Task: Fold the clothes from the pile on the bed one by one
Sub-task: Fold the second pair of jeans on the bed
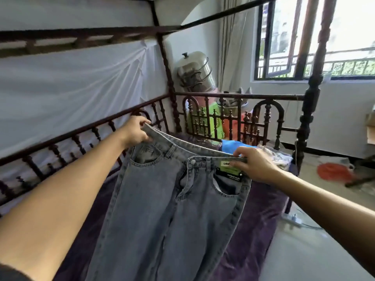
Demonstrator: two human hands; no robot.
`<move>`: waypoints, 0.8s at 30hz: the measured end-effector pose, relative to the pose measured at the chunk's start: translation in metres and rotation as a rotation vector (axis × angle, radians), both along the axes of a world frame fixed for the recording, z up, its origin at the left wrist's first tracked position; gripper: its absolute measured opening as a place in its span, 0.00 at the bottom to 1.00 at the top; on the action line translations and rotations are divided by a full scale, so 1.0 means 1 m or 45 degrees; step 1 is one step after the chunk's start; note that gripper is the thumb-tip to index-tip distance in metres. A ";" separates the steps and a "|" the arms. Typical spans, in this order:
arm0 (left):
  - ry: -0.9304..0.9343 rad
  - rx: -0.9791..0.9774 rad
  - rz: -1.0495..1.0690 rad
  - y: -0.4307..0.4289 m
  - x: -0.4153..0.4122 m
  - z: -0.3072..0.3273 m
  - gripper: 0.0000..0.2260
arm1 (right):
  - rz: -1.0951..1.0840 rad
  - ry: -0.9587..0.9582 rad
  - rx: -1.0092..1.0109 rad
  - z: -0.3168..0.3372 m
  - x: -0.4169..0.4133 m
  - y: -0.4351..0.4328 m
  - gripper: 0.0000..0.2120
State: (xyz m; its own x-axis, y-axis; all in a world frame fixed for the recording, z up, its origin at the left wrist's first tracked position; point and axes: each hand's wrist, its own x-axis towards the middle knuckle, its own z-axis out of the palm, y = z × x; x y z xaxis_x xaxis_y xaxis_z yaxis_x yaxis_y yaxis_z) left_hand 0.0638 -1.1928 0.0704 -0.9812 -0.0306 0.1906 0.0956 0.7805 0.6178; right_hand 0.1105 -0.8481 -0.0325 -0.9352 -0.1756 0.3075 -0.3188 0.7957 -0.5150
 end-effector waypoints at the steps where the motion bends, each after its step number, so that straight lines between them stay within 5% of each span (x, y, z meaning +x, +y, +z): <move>1: -0.002 -0.114 0.033 0.015 -0.017 -0.013 0.15 | 0.006 -0.007 0.027 -0.010 -0.010 0.011 0.08; 4: -0.026 -0.355 0.142 0.050 -0.061 -0.054 0.04 | -0.009 -0.063 0.162 -0.039 -0.043 0.039 0.10; 10: -0.139 -0.533 0.208 0.089 -0.135 -0.142 0.10 | -0.073 -0.259 0.331 -0.114 -0.113 0.075 0.12; 24: -0.195 -0.165 0.189 0.218 -0.335 -0.272 0.13 | -0.328 -0.567 0.495 -0.229 -0.313 0.165 0.12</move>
State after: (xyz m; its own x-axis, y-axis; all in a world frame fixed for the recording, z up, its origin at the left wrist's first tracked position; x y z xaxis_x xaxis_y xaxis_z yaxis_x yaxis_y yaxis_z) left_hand -0.2715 -0.9744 -0.2018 -0.9856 -0.1613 0.0516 -0.1128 0.8525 0.5103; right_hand -0.2030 -0.6829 -0.2611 -0.9857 0.0509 -0.1606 0.0850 0.9734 -0.2126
